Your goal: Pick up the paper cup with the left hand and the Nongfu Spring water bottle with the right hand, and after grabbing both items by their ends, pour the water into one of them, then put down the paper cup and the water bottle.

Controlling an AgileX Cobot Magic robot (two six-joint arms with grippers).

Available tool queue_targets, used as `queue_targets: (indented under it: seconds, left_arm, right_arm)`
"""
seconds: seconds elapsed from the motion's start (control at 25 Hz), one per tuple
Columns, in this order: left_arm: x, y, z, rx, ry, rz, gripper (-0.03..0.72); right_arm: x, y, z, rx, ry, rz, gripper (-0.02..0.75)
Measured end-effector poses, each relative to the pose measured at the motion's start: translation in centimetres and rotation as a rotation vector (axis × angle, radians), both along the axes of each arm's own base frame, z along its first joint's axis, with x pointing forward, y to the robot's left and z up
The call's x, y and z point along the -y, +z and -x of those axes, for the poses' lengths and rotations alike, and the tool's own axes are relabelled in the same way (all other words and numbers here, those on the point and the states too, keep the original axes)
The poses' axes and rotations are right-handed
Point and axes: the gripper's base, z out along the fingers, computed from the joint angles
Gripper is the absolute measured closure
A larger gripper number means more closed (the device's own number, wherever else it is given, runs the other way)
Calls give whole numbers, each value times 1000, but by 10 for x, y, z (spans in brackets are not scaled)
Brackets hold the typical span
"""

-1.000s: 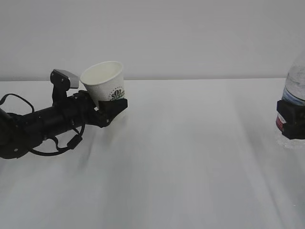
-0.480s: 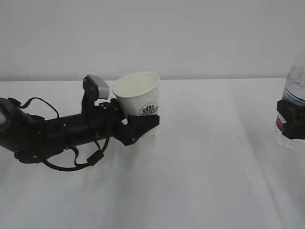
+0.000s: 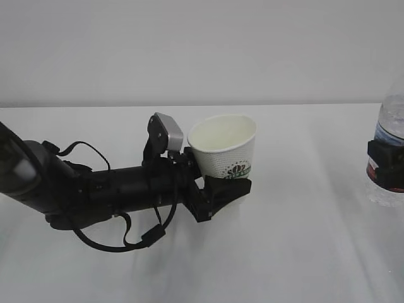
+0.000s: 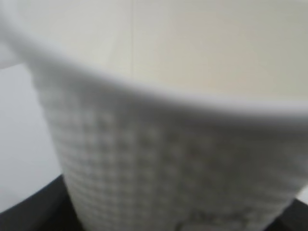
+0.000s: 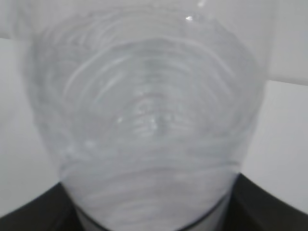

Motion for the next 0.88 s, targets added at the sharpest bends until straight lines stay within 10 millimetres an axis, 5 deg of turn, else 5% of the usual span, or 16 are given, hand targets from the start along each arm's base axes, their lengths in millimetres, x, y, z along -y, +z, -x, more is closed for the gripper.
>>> queue_targets:
  seconds: [0.44, 0.88]
  left_arm:
    - [39, 3, 22, 19, -104, -35, 142]
    - [67, 7, 45, 9, -190, -20, 142]
  right_arm:
    - [2, 27, 17, 6, -33, 19, 298]
    - [0, 26, 50, 23, -39, 8, 298]
